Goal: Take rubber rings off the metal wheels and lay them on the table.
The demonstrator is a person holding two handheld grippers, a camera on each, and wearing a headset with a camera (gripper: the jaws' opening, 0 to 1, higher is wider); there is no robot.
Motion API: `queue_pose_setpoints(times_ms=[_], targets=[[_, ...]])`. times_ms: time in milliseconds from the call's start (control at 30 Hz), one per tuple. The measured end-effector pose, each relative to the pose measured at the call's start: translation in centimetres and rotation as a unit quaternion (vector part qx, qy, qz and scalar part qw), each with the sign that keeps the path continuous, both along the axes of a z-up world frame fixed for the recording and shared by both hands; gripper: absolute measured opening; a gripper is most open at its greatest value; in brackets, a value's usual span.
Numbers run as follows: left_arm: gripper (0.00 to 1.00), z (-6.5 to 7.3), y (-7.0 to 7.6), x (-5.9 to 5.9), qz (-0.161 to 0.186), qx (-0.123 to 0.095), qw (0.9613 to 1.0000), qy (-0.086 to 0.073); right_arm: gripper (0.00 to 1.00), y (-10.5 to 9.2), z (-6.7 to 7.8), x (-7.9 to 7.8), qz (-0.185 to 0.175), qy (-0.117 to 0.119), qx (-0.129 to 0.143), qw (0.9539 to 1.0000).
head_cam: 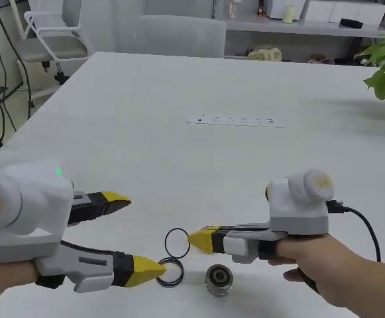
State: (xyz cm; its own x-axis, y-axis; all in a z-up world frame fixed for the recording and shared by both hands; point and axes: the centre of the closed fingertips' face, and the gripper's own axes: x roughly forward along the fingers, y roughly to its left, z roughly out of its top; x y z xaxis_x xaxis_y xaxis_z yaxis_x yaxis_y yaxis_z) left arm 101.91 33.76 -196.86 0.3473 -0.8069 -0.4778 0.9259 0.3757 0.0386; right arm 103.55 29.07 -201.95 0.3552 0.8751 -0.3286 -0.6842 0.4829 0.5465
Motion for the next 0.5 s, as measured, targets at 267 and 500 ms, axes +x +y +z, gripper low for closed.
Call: queue_pose_setpoints(times_ms=[267, 500], targets=[[0.71, 0.2, 0.7, -0.3, 0.007, -0.001, 1.0, -0.001, 0.0, 1.4, -0.8, -0.8, 0.021, 0.009, -0.007, 0.9997], [0.71, 0.4, 1.4, -0.4, 0.017, -0.003, 0.9999, -0.001, 0.0, 2.3, -1.8, -1.3, 0.037, 0.019, -0.017, 0.999]])
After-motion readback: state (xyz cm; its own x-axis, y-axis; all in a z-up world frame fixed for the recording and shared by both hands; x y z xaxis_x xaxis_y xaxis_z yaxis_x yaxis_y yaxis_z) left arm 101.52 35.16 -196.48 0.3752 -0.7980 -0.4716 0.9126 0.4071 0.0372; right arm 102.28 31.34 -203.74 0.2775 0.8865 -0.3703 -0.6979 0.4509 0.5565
